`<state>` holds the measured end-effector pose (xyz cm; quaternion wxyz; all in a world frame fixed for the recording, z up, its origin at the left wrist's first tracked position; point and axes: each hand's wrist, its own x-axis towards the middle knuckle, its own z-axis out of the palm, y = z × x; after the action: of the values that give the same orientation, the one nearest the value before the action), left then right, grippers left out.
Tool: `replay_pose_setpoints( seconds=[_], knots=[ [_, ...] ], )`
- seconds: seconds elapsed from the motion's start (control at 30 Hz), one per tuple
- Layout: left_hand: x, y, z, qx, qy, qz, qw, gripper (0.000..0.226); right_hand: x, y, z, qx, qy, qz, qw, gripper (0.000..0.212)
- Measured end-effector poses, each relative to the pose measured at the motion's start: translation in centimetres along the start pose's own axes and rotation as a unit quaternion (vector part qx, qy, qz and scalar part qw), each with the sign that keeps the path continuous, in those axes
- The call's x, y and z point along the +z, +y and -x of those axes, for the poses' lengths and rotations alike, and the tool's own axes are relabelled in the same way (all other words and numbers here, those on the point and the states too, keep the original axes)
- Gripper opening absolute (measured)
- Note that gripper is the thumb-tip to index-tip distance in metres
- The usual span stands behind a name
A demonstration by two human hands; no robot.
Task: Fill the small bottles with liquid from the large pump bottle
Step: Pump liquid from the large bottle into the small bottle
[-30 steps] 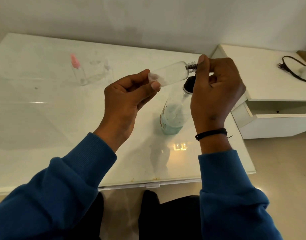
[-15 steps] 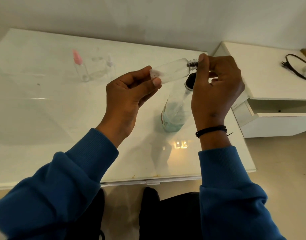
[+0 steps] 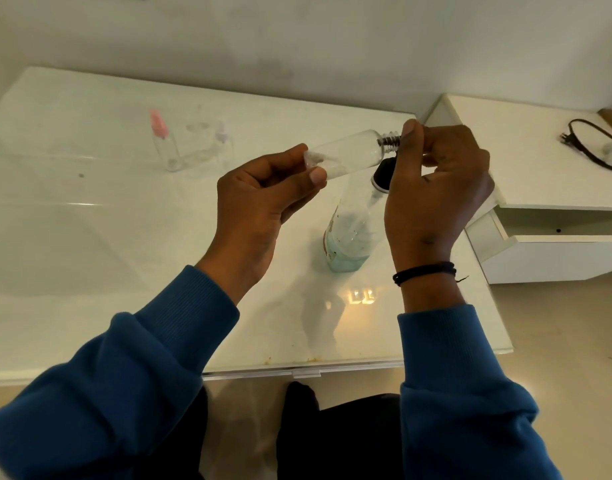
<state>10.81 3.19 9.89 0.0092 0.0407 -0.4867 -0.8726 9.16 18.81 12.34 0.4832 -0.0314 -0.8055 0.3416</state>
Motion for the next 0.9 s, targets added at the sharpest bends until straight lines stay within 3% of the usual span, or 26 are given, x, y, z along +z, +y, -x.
replay_pose_setpoints(
  seconds=[0.9],
  knots=[
    [0.04, 0.37, -0.06, 0.003, -0.003, -0.006, 1.000, 0.039, 0.53, 0.10, 0.28, 0.013, 0.007, -0.010, 1.000, 0.024]
  ],
)
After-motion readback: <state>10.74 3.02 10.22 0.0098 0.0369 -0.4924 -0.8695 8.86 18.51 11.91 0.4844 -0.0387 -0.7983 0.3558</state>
